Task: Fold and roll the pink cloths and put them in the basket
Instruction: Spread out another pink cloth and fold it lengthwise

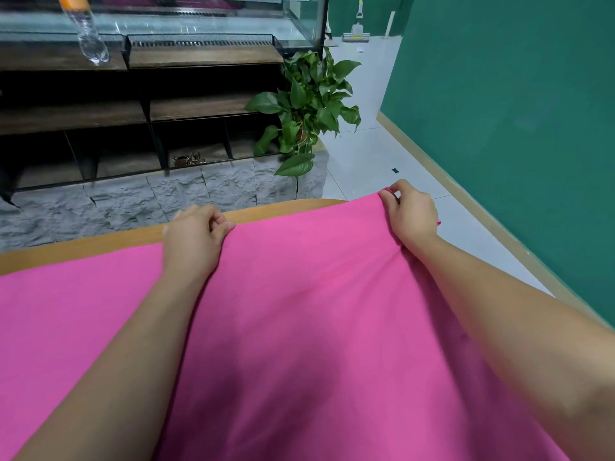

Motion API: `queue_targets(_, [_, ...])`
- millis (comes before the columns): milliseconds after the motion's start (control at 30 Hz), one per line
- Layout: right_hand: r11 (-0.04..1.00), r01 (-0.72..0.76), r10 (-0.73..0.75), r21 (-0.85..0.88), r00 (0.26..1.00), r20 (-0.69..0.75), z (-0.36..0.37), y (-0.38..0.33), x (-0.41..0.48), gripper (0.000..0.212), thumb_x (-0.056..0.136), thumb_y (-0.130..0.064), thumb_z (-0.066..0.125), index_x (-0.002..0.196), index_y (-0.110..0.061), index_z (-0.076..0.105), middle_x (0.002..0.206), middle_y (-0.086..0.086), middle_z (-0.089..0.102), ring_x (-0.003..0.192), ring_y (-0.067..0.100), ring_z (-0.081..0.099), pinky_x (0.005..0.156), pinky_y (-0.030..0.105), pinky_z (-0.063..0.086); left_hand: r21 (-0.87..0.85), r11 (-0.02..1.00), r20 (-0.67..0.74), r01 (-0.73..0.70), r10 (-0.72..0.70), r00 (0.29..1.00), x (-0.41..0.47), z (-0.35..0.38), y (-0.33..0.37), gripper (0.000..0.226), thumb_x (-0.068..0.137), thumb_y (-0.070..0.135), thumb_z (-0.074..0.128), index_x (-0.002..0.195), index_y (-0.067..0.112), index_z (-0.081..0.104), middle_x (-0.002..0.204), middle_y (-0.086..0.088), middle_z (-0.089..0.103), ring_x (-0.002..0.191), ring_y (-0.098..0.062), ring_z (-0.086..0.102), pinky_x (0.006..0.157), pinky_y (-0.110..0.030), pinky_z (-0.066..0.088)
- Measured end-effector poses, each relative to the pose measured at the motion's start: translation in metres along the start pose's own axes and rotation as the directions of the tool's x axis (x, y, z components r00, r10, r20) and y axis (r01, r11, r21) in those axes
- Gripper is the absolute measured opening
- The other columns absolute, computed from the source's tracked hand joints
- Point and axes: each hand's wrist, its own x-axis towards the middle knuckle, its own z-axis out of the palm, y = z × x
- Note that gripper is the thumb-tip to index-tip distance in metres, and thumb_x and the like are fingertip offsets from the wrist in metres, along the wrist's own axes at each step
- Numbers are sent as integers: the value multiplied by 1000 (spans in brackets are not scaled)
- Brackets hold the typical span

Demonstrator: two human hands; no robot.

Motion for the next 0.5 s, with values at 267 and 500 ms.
queue_targets(267, [993, 23, -56, 117, 956, 287, -57, 13, -18, 45, 102, -28, 59, 145, -22, 48, 81, -5, 75, 81, 14, 70, 74, 32, 50, 118, 988, -76, -104, 113, 991, -11, -1, 17, 5, 93, 21, 70, 93, 26, 68, 97, 3, 53, 106, -32, 51, 83, -45, 33])
queue_targets(500, [984, -55, -31, 170, 884, 467, -97, 47, -52, 45, 97, -33, 74, 136, -25, 53, 94, -7, 77, 92, 7, 68, 77, 24, 45, 31, 963, 84, -269, 266, 960, -44, 10, 50, 11, 95, 30, 69, 106, 29, 70, 110, 5, 58, 113, -26, 55, 88, -47, 39])
